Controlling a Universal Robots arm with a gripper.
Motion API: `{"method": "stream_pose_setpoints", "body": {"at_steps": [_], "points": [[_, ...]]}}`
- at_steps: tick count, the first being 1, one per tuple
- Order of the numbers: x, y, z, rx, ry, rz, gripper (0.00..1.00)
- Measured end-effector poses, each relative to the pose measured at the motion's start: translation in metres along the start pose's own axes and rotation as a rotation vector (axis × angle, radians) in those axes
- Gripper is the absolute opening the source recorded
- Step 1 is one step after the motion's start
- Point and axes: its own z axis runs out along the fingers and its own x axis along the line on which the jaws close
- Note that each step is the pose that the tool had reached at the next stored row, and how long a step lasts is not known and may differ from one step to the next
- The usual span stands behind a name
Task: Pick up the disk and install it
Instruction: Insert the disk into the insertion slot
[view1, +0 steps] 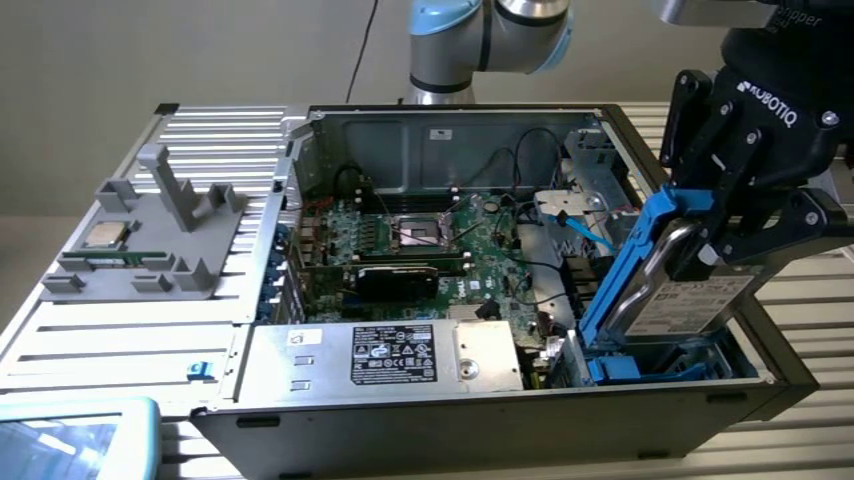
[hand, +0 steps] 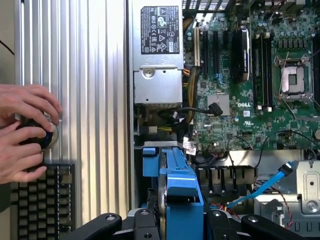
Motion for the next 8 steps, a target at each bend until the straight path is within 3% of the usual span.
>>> {"method": "stream_pose_setpoints", "body": {"at_steps": [3, 8], "points": [[-0.002, 0.0, 0.0011, 0.0003, 0.0075, -0.002, 0.37], [-0.0042, 0.0001, 0.0018, 0.0004, 0.0107, -0.007, 0.37]]}}
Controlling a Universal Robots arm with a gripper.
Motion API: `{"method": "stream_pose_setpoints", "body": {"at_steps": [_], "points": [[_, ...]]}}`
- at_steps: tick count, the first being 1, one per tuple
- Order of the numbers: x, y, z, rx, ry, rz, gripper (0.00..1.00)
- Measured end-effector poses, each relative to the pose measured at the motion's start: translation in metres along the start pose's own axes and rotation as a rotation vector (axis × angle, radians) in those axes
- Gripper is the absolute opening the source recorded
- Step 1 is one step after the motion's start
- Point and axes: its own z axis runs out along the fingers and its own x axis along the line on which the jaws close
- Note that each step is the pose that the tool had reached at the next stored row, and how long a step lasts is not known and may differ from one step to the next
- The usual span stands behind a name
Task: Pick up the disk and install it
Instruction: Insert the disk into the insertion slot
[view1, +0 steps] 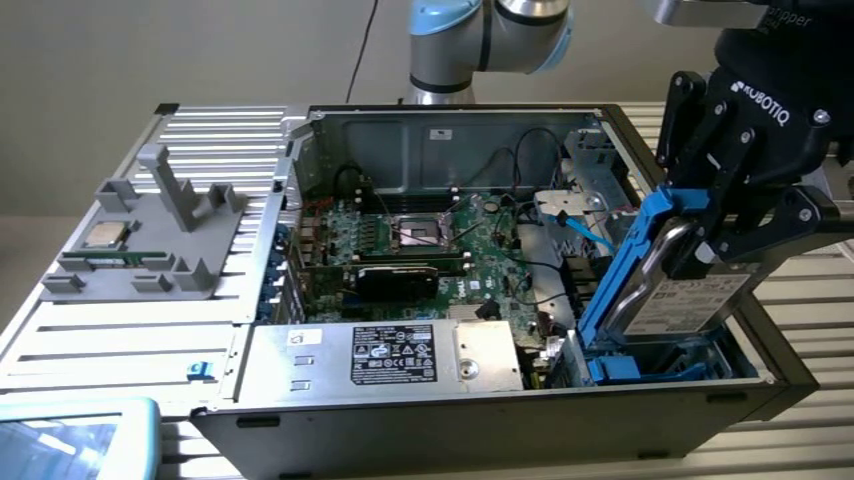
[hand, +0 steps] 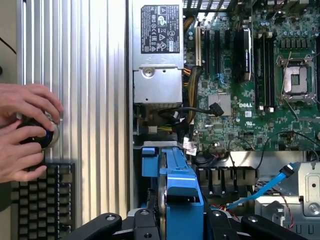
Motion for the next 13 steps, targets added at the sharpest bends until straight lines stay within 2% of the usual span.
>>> {"method": "stream_pose_setpoints", "body": {"at_steps": [13], "points": [[0.001, -0.0024, 0.0075, 0.0, 0.0, -0.002, 0.37]]}}
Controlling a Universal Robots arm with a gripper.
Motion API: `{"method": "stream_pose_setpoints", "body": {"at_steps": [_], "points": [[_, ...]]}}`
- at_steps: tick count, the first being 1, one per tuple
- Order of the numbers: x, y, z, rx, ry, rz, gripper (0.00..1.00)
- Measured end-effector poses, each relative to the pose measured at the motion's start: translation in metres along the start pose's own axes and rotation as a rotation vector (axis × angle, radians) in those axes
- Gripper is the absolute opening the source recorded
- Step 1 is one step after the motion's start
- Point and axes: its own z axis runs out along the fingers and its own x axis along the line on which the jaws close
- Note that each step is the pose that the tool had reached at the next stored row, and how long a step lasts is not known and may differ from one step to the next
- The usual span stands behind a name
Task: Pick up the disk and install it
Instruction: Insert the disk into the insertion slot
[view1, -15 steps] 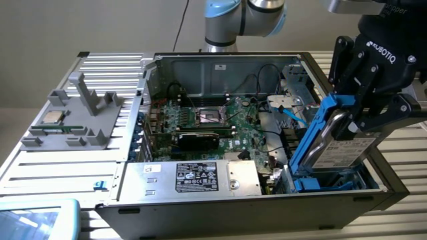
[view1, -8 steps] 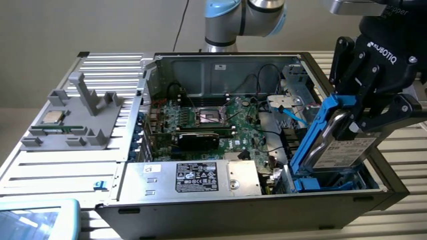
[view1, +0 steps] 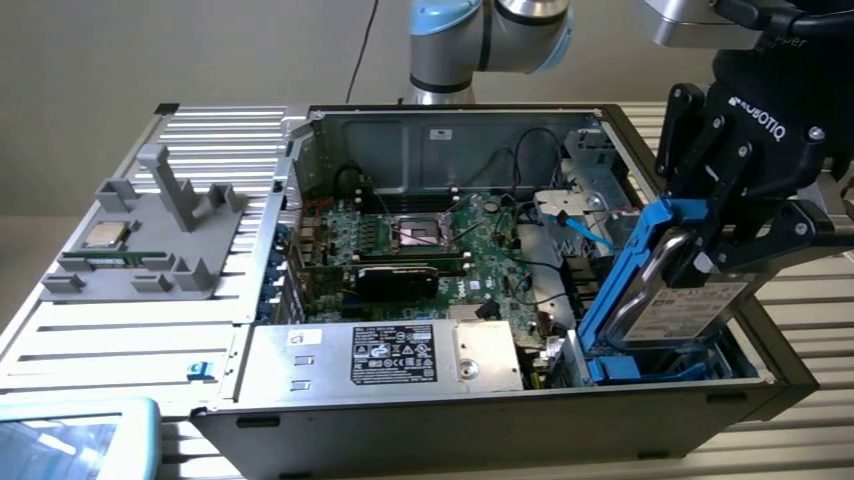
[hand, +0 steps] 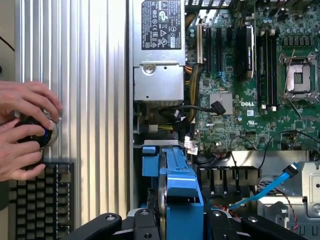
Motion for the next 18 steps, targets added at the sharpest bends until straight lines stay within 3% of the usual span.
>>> {"method": "stream_pose_setpoints", "body": {"at_steps": [18], "points": [[-0.0001, -0.0001, 0.0061, -0.0034, 0.0, 0.0, 0.37]]}}
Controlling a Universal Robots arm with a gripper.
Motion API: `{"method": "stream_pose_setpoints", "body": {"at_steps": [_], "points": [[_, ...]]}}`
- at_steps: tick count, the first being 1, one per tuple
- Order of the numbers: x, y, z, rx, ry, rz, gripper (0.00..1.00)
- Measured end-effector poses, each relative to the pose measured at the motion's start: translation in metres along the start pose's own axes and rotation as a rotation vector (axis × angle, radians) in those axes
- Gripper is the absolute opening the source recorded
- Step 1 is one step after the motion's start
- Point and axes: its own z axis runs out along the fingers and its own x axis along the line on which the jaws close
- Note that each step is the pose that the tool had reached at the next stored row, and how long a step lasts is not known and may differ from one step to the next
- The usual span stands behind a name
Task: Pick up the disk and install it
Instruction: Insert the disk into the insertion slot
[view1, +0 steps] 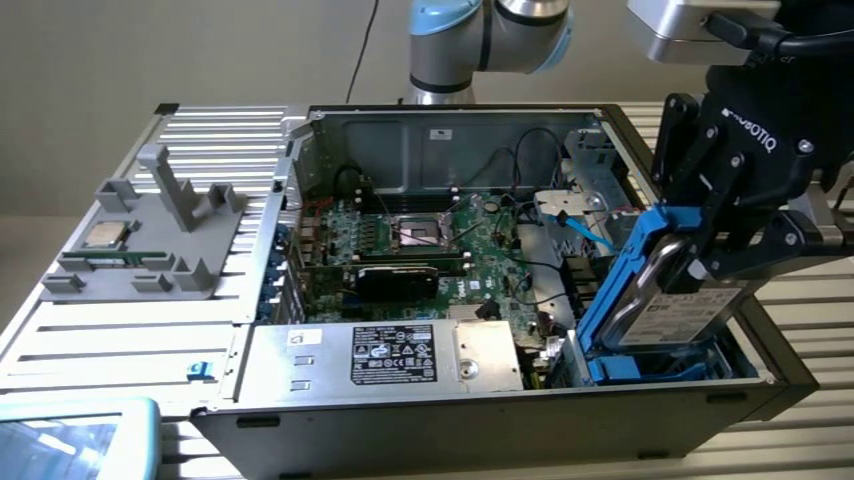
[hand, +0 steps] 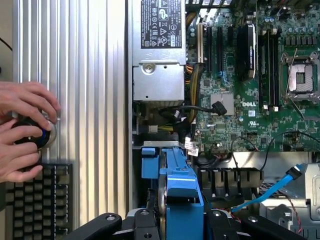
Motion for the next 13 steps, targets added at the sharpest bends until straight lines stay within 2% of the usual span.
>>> {"method": "stream_pose_setpoints", "body": {"at_steps": [13], "points": [[-0.0001, -0.0002, 0.0074, -0.0011, 0.0001, 0.0, 0.37]]}}
